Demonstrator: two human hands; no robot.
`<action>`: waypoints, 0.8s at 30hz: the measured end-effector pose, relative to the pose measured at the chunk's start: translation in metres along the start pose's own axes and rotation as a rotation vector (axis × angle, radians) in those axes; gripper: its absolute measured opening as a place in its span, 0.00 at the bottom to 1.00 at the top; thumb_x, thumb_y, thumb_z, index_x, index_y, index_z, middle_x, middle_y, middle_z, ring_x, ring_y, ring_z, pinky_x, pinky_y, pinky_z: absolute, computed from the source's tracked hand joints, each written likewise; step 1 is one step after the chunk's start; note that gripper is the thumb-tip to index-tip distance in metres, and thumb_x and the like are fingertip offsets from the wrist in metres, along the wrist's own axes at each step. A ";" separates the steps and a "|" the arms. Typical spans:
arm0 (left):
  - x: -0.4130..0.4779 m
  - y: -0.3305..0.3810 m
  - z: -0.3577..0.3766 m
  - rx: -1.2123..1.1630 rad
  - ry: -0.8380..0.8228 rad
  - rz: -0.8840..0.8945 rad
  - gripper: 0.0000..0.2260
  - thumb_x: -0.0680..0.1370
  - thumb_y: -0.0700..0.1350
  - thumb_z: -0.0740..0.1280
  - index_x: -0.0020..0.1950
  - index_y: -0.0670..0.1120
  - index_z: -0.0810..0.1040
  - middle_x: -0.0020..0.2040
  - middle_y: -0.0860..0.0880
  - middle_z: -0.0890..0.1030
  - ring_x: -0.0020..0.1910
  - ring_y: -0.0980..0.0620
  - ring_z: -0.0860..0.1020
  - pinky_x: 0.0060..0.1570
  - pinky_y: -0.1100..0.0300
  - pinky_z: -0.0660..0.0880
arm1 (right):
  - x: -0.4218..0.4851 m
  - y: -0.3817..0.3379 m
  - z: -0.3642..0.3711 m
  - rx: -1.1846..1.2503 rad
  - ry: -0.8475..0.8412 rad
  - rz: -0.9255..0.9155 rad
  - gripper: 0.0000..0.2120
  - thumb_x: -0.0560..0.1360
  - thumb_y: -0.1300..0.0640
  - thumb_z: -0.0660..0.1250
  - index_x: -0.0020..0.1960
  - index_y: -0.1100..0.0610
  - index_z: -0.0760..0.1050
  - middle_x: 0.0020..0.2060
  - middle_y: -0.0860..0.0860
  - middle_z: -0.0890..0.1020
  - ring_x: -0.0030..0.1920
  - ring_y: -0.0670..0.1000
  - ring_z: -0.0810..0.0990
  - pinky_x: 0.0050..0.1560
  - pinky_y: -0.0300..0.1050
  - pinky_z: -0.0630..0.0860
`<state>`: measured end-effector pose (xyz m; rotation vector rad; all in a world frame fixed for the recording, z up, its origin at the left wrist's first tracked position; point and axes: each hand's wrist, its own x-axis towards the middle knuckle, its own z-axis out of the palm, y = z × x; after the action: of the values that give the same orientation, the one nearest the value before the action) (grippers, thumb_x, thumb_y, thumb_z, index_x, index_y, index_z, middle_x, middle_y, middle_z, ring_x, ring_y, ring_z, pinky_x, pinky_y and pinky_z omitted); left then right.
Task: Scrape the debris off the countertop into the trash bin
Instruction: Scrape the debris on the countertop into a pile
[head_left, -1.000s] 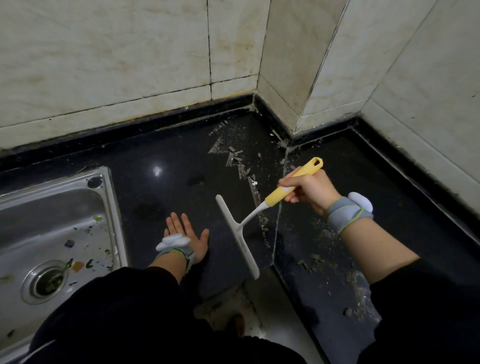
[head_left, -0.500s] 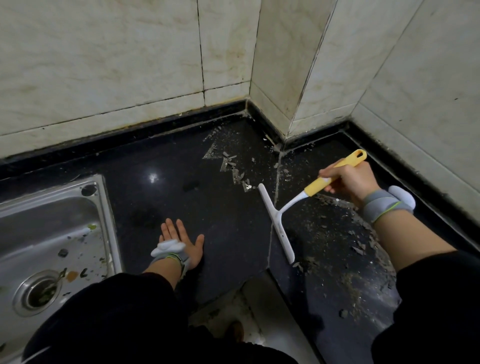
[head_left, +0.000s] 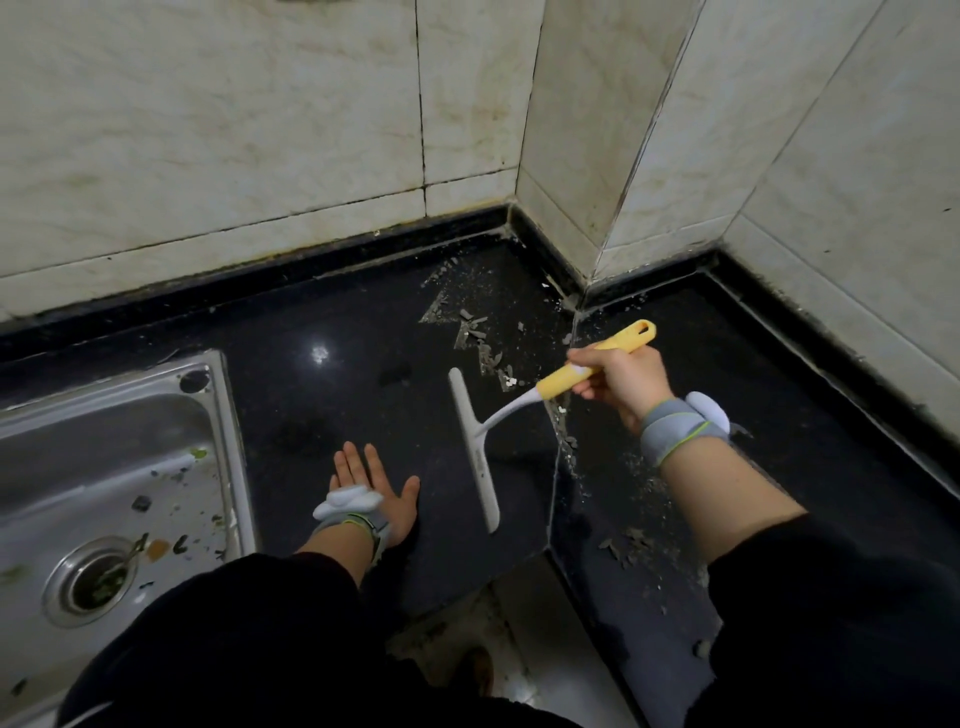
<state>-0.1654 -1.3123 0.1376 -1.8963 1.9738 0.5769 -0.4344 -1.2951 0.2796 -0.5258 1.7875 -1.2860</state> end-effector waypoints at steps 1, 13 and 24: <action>0.001 0.000 0.000 -0.002 -0.005 0.001 0.36 0.80 0.63 0.44 0.77 0.42 0.34 0.76 0.40 0.32 0.76 0.42 0.35 0.74 0.49 0.39 | 0.003 -0.002 -0.007 0.013 0.045 -0.007 0.08 0.70 0.66 0.71 0.47 0.69 0.78 0.34 0.62 0.79 0.25 0.52 0.76 0.24 0.38 0.74; 0.002 -0.003 -0.002 0.041 0.028 0.042 0.36 0.80 0.64 0.44 0.77 0.43 0.34 0.76 0.40 0.32 0.76 0.43 0.34 0.75 0.50 0.38 | 0.025 -0.020 -0.033 0.131 0.217 -0.067 0.06 0.68 0.64 0.72 0.42 0.67 0.78 0.35 0.62 0.81 0.23 0.51 0.76 0.24 0.39 0.72; 0.042 -0.014 -0.023 0.043 0.030 0.152 0.39 0.78 0.67 0.47 0.77 0.45 0.33 0.76 0.43 0.31 0.76 0.46 0.32 0.75 0.51 0.37 | 0.057 -0.025 0.064 0.060 0.113 0.039 0.06 0.67 0.64 0.73 0.40 0.66 0.79 0.33 0.62 0.81 0.24 0.52 0.76 0.25 0.40 0.73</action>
<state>-0.1528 -1.3606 0.1354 -1.7500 2.1446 0.5446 -0.4165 -1.3821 0.2726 -0.3894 1.8360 -1.3612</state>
